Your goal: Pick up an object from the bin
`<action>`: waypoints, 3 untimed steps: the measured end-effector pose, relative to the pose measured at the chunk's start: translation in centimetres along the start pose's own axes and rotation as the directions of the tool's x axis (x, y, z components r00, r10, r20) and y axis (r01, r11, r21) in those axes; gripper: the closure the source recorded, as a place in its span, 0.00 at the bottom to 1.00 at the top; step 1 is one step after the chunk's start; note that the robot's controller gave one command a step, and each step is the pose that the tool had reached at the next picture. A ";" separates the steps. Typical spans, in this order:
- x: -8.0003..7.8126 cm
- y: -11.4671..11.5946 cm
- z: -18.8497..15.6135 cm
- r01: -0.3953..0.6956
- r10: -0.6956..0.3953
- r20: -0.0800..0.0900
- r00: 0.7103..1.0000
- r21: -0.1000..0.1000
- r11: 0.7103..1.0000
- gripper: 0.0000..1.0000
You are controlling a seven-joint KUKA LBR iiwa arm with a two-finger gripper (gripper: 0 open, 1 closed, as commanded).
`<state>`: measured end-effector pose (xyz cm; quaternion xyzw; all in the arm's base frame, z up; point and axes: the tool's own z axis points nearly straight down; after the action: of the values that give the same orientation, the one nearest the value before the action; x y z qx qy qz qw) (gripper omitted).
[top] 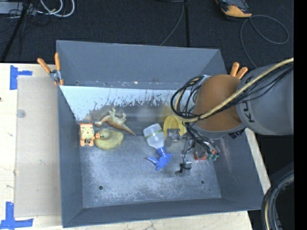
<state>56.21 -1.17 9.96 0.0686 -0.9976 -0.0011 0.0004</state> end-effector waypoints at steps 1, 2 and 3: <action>-0.5 -0.1 -0.6 0.221 -0.221 -0.002 0.975 0.001 0.975 0.00; -2.1 -0.6 1.2 0.327 -0.327 0.001 0.945 0.000 0.945 0.00; -2.9 -0.4 2.9 0.331 -0.331 0.000 0.944 0.000 0.944 1.00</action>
Offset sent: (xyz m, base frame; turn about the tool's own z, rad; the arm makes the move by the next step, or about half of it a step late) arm 0.0328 -0.0052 -0.0296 -0.2040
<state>59.12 -1.11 7.07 0.2352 -0.9719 -0.0010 0.0000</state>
